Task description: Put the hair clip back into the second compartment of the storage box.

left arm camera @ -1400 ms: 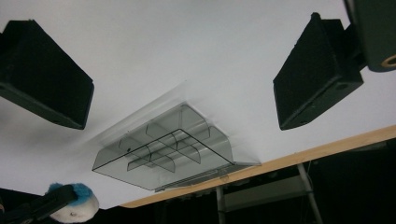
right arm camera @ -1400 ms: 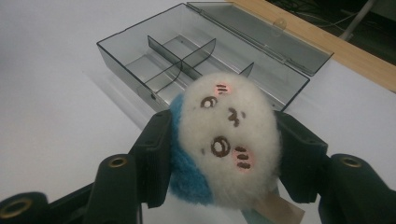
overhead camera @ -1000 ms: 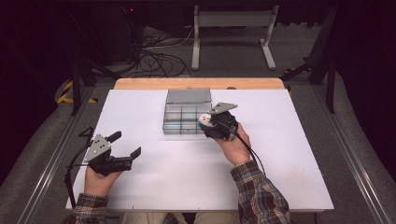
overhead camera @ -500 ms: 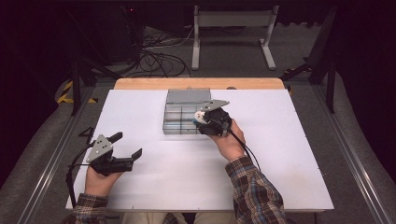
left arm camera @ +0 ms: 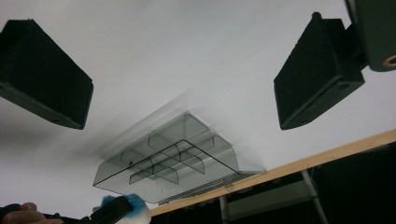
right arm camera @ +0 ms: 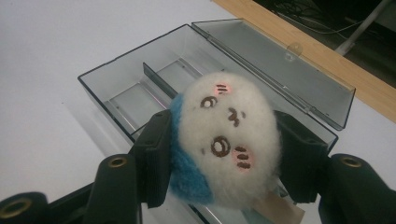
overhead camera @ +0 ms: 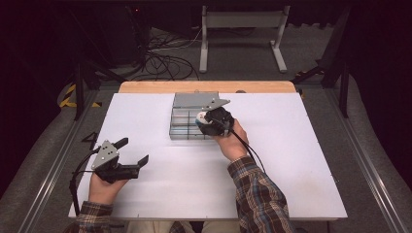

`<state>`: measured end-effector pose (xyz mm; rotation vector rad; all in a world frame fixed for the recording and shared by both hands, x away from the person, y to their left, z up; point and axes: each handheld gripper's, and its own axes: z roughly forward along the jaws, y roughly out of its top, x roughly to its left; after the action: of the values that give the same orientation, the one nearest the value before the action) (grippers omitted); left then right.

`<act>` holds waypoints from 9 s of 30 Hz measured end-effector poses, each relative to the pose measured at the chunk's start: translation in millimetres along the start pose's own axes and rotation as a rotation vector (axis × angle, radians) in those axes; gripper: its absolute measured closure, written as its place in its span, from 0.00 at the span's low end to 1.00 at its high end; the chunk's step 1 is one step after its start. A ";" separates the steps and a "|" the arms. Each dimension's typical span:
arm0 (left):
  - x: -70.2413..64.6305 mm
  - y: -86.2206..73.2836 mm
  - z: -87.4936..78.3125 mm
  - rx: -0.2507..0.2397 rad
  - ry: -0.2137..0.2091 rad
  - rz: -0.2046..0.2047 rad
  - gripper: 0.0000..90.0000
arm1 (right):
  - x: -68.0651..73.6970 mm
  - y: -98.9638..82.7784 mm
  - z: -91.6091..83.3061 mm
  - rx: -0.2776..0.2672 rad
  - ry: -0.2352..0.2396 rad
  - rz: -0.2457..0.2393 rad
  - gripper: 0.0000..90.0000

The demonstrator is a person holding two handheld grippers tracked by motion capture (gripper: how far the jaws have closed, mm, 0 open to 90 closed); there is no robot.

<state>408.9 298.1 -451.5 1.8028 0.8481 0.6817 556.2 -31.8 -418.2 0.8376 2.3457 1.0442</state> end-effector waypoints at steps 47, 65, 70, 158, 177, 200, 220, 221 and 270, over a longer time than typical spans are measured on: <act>-1.3 -0.6 2.6 -0.003 -0.005 -0.010 0.06 | -13.9 12.4 64.5 0.049 -0.007 0.058 0.49; -0.8 -0.6 2.8 0.002 -0.005 0.004 0.06 | -15.1 5.9 76.2 0.077 0.002 0.089 0.46; -1.6 -0.3 2.7 0.001 -0.005 0.000 0.06 | -15.7 5.5 76.3 0.074 0.009 0.101 0.42; -0.7 0.0 0.4 -0.008 -0.001 0.000 0.07 | -23.5 -5.3 34.8 -0.035 -0.009 0.147 0.73; -1.8 -0.2 0.6 -0.007 0.001 -0.005 0.07 | -27.4 -16.3 12.5 -0.121 0.027 0.142 0.42; -1.1 -0.3 1.2 -0.006 0.013 -0.013 0.07 | -27.3 -29.4 -7.1 -0.157 0.076 0.146 0.15; -0.8 -0.4 0.4 -0.014 0.010 -0.016 0.07 | -27.8 -44.6 -23.5 -0.192 0.105 0.175 0.00; -0.7 -0.4 0.2 -0.014 0.010 -0.014 0.07 | -27.5 -45.4 -24.7 -0.196 0.106 0.182 0.00; 0.5 -2.2 -1.7 -0.033 0.008 -0.039 0.06 | -39.2 -106.5 -74.2 -0.295 0.115 0.250 0.00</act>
<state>407.4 300.0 -452.9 1.7508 0.8705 0.6738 503.0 -152.7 -448.9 0.9927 2.1387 1.5348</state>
